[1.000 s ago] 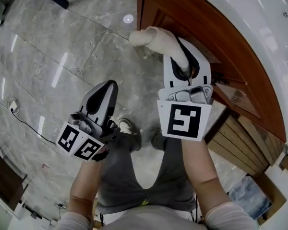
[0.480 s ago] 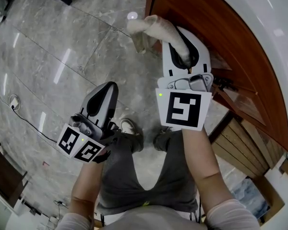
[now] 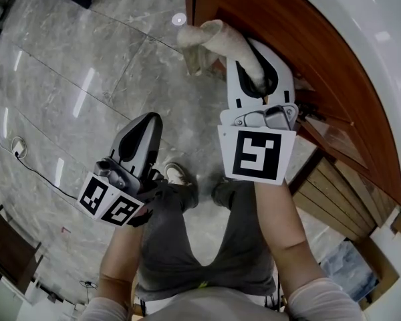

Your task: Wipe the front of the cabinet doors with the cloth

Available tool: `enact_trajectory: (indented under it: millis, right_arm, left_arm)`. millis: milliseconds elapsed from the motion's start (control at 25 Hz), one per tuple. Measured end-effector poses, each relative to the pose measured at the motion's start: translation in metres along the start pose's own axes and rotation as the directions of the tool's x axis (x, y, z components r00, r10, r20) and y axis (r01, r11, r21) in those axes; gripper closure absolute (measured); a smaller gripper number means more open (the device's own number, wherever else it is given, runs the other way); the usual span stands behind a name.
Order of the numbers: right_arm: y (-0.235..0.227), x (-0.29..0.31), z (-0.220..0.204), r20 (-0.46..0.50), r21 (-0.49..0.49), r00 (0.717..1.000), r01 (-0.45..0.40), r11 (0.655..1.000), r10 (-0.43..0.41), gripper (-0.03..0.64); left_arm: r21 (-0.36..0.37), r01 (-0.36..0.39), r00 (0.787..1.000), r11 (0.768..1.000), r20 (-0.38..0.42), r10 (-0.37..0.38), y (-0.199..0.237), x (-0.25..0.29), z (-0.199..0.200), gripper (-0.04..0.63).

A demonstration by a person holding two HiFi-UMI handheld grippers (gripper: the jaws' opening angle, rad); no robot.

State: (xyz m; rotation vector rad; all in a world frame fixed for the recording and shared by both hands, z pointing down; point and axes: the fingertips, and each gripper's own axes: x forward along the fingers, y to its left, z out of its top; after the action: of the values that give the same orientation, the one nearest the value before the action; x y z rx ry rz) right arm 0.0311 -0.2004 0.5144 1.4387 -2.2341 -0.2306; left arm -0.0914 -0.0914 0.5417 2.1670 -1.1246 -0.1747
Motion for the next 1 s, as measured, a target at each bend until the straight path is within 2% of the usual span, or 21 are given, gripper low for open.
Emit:
enact_trajectory:
  millis: [240,520,1000]
  right_arm:
    - [-0.008,-0.016,-0.018,-0.044,0.009,0.999,0.022,1.000,-0.022,0.545]
    - [-0.022,-0.049,-0.047,-0.120,0.029,0.991,0.061,0.998,-0.057,0.546]
    - [-0.039,-0.094,-0.055,-0.156,0.063,0.979,0.146,0.987,-0.134,0.545]
  left_arm:
    - [-0.010,0.009,1.000,1.000,-0.016,-0.009,-0.004,0.003,-0.005,0.580]
    - [-0.025,0.036,0.998,0.999,-0.055,-0.037,-0.027,0.009,-0.015,0.580]
    - [-0.046,0.051,0.994,0.998,-0.096,-0.055,-0.047,-0.007,-0.029,0.580]
